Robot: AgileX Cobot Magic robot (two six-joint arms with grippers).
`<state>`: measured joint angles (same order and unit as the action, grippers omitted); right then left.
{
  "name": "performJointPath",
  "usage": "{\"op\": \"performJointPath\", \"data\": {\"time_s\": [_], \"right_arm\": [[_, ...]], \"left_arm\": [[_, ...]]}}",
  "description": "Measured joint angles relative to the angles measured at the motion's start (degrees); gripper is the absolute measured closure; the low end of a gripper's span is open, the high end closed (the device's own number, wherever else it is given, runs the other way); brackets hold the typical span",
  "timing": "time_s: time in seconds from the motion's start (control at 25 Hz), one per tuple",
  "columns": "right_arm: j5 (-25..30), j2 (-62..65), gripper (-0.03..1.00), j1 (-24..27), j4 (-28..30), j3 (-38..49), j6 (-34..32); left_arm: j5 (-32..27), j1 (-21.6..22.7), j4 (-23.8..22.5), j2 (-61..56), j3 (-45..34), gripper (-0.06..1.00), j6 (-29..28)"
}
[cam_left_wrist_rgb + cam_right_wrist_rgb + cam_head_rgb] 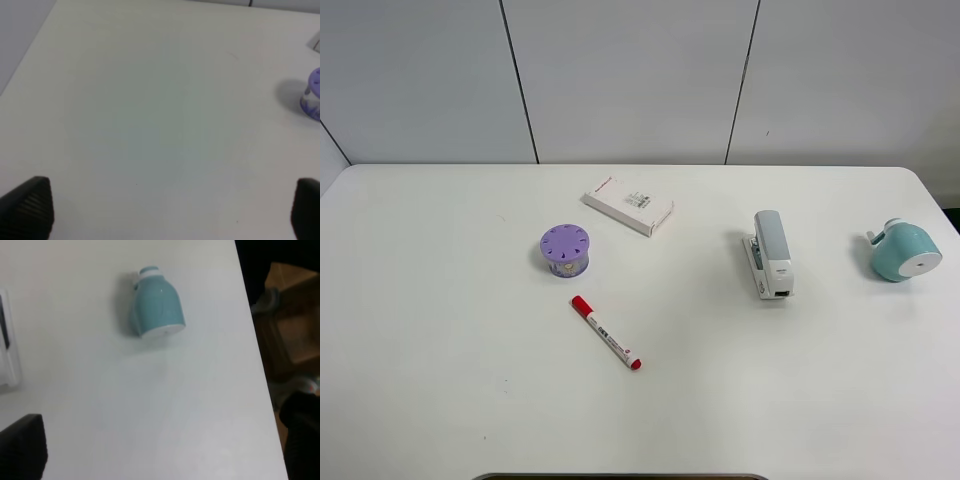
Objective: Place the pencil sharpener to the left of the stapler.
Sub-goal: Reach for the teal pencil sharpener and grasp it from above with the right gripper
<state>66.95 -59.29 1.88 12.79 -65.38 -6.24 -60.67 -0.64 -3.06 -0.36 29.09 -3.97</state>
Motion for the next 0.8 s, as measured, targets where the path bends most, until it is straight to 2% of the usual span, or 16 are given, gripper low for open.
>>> {"op": "performJointPath", "data": {"time_s": [0.16, 0.44, 0.64, 0.8], "right_arm": [[0.3, -5.1, 0.03, 4.0, -0.8, -1.8, 2.8], [-2.2, -12.4, 0.03, 12.2, -6.5, -2.4, 10.3], [-5.0, -19.3, 0.03, 14.0, -8.0, -4.1, 13.0], [-6.5, -24.4, 0.03, 14.1, -6.4, -6.9, 14.1]], "left_arm": [[0.0, 0.0, 0.0, 0.0, 0.0, -0.01, 0.0], [0.0, 0.0, 0.0, 0.0, 0.0, -0.01, 0.0], [0.0, 0.0, 0.0, 0.0, 0.0, -0.01, 0.0], [0.0, 0.0, 0.0, 0.0, 0.0, -0.01, 0.0]]}}
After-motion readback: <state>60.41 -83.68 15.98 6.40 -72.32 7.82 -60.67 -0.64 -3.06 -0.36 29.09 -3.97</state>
